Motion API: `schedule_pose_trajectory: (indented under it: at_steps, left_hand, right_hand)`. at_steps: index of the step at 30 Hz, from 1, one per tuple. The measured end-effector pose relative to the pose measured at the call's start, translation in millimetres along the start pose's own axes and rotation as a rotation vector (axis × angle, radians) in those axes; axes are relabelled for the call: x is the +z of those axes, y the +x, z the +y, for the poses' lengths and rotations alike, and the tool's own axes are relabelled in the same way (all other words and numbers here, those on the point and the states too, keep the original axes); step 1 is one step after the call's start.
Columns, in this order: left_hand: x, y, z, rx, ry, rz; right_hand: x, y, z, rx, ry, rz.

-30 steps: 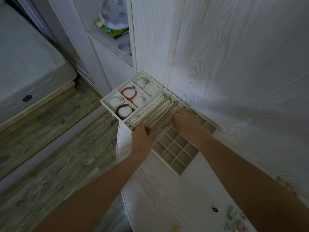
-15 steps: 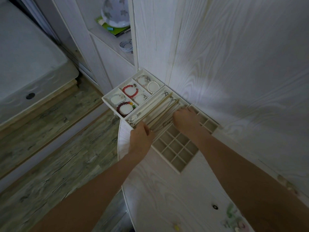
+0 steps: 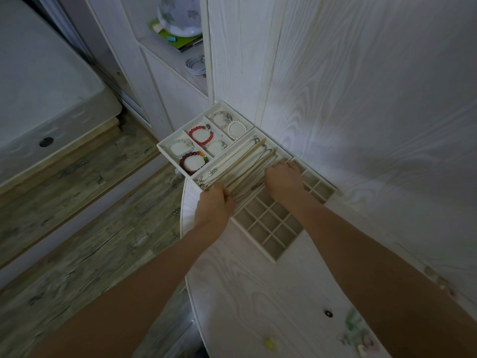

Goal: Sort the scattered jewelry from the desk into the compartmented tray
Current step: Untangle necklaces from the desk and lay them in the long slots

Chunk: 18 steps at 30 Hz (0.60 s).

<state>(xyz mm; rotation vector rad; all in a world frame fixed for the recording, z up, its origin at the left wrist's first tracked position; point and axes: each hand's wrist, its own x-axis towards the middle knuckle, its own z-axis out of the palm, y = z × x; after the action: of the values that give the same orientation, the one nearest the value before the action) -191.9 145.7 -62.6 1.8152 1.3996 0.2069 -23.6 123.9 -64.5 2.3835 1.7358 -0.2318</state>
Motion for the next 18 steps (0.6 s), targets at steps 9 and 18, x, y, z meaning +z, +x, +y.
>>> schedule_pose_trajectory:
  at_steps: [9,18]
  left_hand:
    - [-0.9,-2.0,-2.2,0.066,0.587,0.117]
    - [4.2,0.4,7.9,0.202,0.951,0.079]
  right_hand:
    - [-0.6,1.2,-0.5,0.002,-0.014,-0.017]
    - [-1.0,1.3,0.3,-0.018,-0.036,-0.015]
